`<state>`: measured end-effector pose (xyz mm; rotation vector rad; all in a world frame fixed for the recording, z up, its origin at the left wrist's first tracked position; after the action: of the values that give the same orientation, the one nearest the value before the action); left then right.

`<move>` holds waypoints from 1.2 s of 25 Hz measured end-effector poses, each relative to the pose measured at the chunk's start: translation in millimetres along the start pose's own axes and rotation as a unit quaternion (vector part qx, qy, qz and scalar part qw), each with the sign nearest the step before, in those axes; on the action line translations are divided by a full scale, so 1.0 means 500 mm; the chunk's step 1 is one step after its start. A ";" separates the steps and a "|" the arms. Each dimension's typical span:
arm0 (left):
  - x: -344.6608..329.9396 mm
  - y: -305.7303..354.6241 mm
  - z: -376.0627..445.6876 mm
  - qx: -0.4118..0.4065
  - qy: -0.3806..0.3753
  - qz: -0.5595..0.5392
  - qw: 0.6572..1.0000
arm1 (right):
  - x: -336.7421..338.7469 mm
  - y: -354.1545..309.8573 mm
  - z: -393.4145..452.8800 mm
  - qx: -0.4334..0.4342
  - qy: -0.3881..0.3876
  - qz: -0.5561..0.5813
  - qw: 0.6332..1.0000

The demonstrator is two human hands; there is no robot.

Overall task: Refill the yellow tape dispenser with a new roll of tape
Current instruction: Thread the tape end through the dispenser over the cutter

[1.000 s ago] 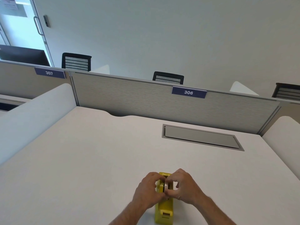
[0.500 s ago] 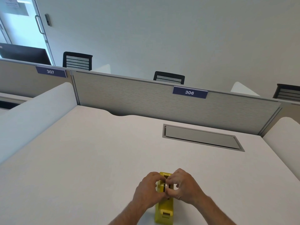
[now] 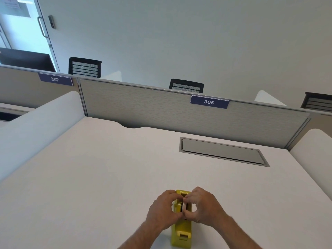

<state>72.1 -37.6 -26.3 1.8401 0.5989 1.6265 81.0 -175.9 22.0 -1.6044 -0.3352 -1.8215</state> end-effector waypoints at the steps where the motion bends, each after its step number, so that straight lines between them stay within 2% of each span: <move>1: 0.001 0.000 -0.001 0.000 0.000 0.001 1.000 | 0.001 -0.003 0.000 0.004 0.001 -0.005 1.000; 15: 0.003 0.003 0.002 -0.004 0.002 0.009 1.000 | 0.001 -0.003 -0.001 0.006 -0.009 0.012 1.000; 30: 0.000 0.002 0.005 -0.003 -0.005 0.005 1.000 | 0.000 0.004 -0.004 -0.008 0.014 0.053 0.998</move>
<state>74.7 -38.7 -25.6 1.8477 0.5816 1.6231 80.9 -178.7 21.0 -1.5762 -0.2193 -1.7696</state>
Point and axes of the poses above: each hand's wrist, its own z-axis towards the middle knuckle, its own x-axis out of the back of the hand, y = z × x, the point moved 6 cm from there along z, towards the middle knuckle, and after that the axes turned 3 degrees about x, right-handed, at the moved point
